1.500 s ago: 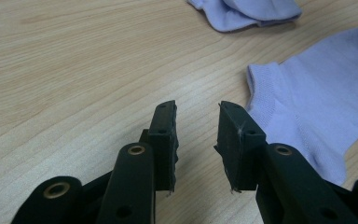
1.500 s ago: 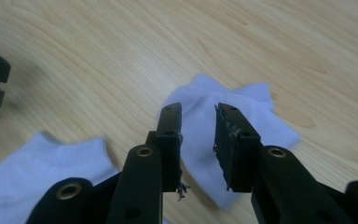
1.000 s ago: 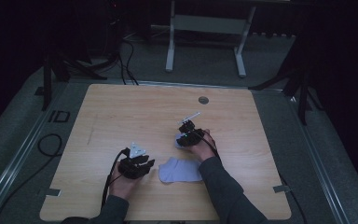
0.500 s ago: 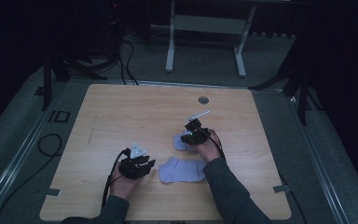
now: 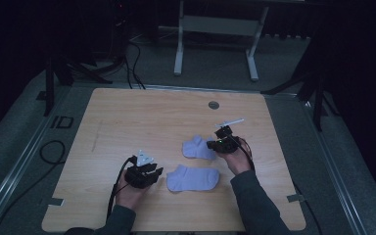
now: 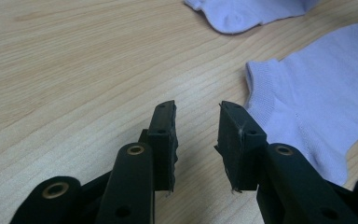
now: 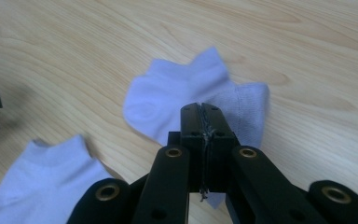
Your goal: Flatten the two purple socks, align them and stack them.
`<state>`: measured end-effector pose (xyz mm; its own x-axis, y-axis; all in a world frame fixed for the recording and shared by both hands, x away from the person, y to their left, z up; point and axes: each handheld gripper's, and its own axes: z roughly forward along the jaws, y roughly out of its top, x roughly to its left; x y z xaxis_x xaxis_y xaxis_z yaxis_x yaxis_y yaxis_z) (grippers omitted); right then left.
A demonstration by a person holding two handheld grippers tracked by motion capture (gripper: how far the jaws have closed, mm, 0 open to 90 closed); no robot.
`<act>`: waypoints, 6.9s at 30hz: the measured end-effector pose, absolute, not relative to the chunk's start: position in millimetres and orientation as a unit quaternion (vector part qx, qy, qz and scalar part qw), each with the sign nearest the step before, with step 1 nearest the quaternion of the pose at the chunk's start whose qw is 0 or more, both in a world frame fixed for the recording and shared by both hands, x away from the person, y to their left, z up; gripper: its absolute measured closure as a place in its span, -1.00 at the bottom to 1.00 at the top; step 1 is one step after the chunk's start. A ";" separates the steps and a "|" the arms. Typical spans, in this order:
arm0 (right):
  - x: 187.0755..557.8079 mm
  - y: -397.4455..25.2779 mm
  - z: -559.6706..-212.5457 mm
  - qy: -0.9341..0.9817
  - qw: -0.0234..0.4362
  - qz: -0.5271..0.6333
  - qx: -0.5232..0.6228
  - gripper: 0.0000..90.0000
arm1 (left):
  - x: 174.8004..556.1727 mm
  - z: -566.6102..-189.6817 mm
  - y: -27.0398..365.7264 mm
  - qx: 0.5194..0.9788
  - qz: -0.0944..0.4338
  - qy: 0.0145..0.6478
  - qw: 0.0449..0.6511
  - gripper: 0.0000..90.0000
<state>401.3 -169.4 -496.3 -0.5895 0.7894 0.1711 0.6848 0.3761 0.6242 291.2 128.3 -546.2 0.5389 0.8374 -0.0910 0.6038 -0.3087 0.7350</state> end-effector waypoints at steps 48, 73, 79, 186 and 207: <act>406.3 -155.8 -495.1 0.872 0.107 0.299 0.373 0.68 | 290.8 -545.2 129.1 0.792 0.159 0.455 0.375 0.48; 438.1 -114.6 -536.9 0.904 0.097 0.232 0.346 0.83 | 289.7 -545.6 126.8 0.795 0.157 0.452 0.374 0.48; 439.1 -115.2 -536.9 0.900 0.097 0.233 0.355 0.91 | 290.3 -546.6 126.0 0.795 0.155 0.451 0.374 0.48; 327.5 -141.3 -501.7 0.869 0.075 0.398 0.286 0.92 | 274.9 -530.9 104.3 0.806 0.130 0.404 0.413 0.45; 323.4 -131.6 -508.7 0.878 0.059 0.393 0.266 0.90 | 279.5 -534.7 77.9 0.818 0.112 0.368 0.427 0.97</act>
